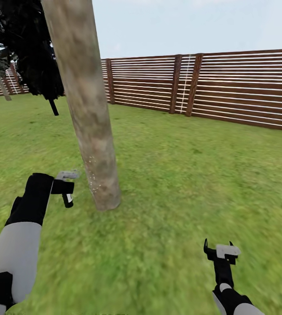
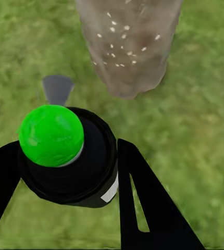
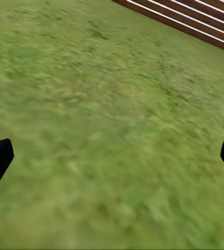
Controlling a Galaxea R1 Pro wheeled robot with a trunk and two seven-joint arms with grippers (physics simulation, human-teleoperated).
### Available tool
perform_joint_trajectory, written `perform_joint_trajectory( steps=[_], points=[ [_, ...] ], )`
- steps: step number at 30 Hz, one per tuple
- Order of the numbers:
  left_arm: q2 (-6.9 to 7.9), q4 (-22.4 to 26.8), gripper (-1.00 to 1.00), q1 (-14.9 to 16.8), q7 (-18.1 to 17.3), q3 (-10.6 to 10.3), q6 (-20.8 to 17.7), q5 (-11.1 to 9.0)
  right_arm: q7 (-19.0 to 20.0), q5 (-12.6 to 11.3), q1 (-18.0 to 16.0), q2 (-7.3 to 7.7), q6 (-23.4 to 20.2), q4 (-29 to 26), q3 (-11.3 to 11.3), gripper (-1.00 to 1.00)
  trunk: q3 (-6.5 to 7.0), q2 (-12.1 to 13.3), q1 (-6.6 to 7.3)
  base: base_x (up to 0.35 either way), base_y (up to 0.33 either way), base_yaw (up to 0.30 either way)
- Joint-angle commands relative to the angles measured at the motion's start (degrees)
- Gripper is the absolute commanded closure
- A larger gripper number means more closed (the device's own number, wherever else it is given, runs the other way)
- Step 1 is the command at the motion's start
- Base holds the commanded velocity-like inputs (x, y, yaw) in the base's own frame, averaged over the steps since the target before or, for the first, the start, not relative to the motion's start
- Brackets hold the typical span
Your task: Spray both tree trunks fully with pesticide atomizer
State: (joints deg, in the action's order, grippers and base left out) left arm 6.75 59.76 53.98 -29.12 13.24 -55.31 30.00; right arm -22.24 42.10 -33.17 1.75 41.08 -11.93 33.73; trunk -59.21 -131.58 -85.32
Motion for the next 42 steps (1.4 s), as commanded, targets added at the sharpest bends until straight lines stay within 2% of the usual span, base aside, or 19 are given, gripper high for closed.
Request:
perform_joint_trajectory(
  steps=[1, 6, 10, 18, 23, 24, 26, 28, 32, 36, 42],
  points=[
    [-0.06, -0.4, 1.00, -0.3, 1.3, 0.1, -0.2, -0.2, -0.2, 0.6, 0.0, -0.01, 0.1, 0.1, 0.2, -1.00, -0.04, 0.0, 0.02, 0.000, -0.277, 0.201],
    [-0.67, -1.1, 1.00, -0.7, 3.4, 0.2, -0.1, -1.1, 2.2, 3.0, 0.0, -0.07, 0.1, 0.1, 0.2, -1.00, -0.04, 0.0, 0.02, 0.000, -0.277, 0.039],
    [-0.76, -1.2, 1.00, -0.6, 3.7, 1.2, -0.2, -1.1, 2.3, 3.1, 0.0, -0.11, 0.1, 0.1, 0.1, -1.00, -0.04, 0.0, 0.02, 0.050, -0.269, 0.001],
    [-0.77, -2.0, 1.00, -0.7, 3.9, 1.4, -0.2, -1.1, 2.3, 3.2, 0.0, -0.08, 0.1, 0.2, 0.1, -1.00, -0.04, 0.0, 0.02, 0.229, -0.192, 0.000],
    [-0.69, -2.1, 1.00, -0.8, 4.0, 1.4, -0.2, -1.0, 2.3, 3.2, 0.0, -0.08, 0.1, 0.2, 0.1, -1.00, -0.04, 0.0, 0.02, 0.037, -0.265, 0.005],
    [-0.60, -2.2, 1.00, -1.2, 4.0, 2.0, -0.1, -1.0, 2.3, 3.2, 0.0, -0.08, 0.1, 0.2, 0.1, -1.00, -0.04, 0.0, 0.02, 0.002, -0.276, 0.099],
    [-0.40, -1.3, 1.00, -2.2, 4.2, 5.2, 0.2, -0.7, 2.4, 3.2, 0.0, -0.16, 0.1, 0.2, 0.1, -1.00, -0.04, 0.0, 0.02, 0.008, -0.276, 0.234],
    [-0.27, -1.2, 1.00, -2.7, 4.4, 5.8, 0.2, -0.6, 2.4, 3.3, 0.0, -0.27, 0.0, 0.2, 0.1, -1.00, -0.04, 0.0, 0.02, 0.084, -0.272, 0.268],
    [-0.94, -1.4, 1.00, -5.1, 4.5, 5.9, 0.3, -1.2, 2.3, 4.6, 0.0, -0.36, 0.1, 0.2, 0.1, -1.00, -0.04, 0.0, 0.02, 0.212, -0.206, 0.276],
    [-1.00, -1.3, 1.00, -5.3, 4.5, 5.7, 0.3, -1.1, 2.3, 6.4, 0.0, -0.66, 0.1, 0.2, 0.1, -1.00, -0.04, 0.0, 0.02, 0.250, -0.178, 0.250],
    [-0.95, -0.4, 1.00, -5.3, 4.5, 5.6, 0.3, -0.8, 2.3, 6.7, 0.0, -0.70, 0.0, 0.2, 0.2, -1.00, -0.04, 0.0, 0.02, 0.229, -0.191, 0.034]
  ],
)
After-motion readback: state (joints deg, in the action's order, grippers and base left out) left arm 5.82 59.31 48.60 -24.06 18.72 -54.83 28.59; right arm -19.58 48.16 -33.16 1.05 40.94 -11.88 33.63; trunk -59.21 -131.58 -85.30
